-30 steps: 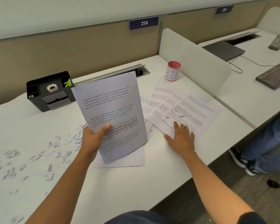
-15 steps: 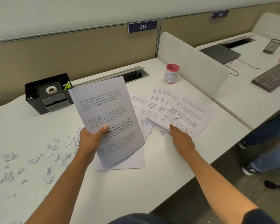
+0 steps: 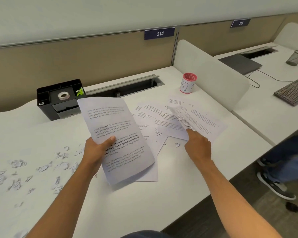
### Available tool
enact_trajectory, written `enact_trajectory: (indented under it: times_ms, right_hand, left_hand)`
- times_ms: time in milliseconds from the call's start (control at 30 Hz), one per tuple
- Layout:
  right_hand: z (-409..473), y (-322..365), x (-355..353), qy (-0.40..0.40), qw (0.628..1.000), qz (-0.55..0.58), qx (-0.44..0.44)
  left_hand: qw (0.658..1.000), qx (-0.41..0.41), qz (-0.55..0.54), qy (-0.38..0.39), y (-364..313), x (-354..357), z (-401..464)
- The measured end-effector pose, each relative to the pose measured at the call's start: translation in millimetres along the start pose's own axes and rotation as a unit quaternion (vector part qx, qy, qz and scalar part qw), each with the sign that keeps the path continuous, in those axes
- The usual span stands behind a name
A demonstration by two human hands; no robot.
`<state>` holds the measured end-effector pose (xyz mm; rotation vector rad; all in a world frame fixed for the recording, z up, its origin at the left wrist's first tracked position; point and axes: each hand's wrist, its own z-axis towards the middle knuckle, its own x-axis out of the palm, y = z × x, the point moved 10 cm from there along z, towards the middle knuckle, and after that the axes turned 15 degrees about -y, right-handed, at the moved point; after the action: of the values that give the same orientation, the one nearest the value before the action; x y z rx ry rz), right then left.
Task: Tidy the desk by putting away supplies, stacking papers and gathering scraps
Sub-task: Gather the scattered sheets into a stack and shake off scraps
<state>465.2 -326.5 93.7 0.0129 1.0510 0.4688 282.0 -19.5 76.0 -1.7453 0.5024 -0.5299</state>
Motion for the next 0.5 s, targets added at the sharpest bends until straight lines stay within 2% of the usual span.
enact_trajectory:
  times_ms: [133, 300, 500]
  right_hand:
    - [5.3, 18.4, -31.0, -0.094, 0.993, 0.070, 0.009]
    - [-4.7, 49.7, -64.5, -0.196, 0.970, 0.144, -0.025]
    - [-35.9, 84.4, -78.3, -0.257, 0.938, 0.227, -0.057]
  left_hand:
    - [1.000, -0.020, 0.001, 0.001, 6.9, -7.5, 2.1]
    - [0.999, -0.034, 0.001, 0.003, 11.4, -14.6, 4.0]
    - [0.999, -0.044, 0.004, 0.018, 16.3, -20.5, 4.8]
